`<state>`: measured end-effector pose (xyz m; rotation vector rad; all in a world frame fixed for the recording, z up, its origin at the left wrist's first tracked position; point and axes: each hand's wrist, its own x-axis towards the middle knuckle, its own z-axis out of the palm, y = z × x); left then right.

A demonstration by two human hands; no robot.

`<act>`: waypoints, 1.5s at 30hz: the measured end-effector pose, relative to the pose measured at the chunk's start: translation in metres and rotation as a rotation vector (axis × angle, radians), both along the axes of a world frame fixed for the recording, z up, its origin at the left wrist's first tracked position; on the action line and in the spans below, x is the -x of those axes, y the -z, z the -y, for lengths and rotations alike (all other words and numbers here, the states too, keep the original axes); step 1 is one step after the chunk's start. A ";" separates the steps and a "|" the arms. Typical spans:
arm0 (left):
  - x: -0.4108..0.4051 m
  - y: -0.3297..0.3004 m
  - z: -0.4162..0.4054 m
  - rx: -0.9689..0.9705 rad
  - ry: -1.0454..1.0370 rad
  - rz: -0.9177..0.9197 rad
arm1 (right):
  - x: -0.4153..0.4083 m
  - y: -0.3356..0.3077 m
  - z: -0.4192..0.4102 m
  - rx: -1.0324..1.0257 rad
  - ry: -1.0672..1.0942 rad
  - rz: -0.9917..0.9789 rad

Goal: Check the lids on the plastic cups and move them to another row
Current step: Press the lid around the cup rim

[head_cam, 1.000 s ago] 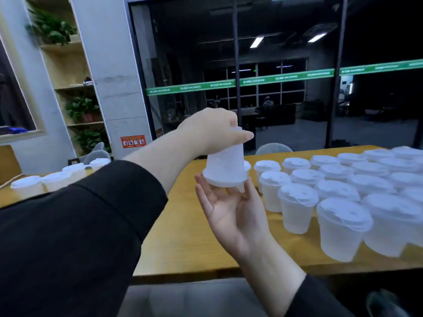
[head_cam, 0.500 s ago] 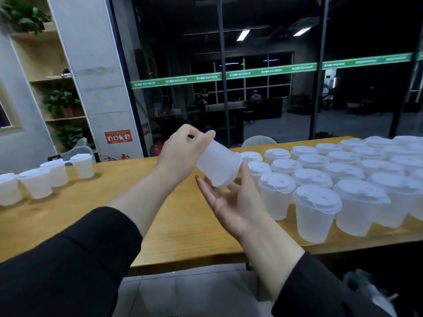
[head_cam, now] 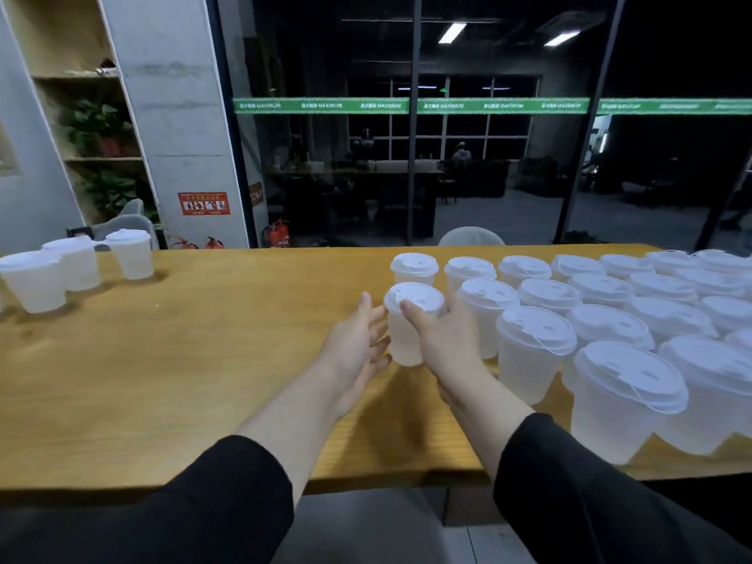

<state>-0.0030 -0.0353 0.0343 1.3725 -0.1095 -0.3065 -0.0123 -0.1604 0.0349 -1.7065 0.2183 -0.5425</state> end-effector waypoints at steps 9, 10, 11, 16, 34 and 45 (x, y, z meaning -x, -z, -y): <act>-0.016 -0.005 0.018 -0.016 0.009 -0.007 | -0.001 0.025 0.007 -0.166 0.035 -0.034; -0.017 -0.006 0.020 -0.021 0.013 0.003 | 0.001 0.025 0.007 -0.215 0.031 -0.043; -0.017 -0.006 0.022 -0.023 0.021 0.014 | 0.005 0.024 0.007 -0.260 0.020 -0.048; -0.025 -0.009 0.010 -0.058 -0.088 0.121 | 0.016 0.016 0.000 -0.338 -0.034 -0.002; -0.110 -0.019 -0.429 -0.038 -1.385 0.272 | -0.135 0.003 -0.337 -0.044 -0.688 -0.062; -0.215 0.035 -0.514 -0.352 -1.207 0.206 | -0.283 0.037 -0.517 0.061 -0.757 0.078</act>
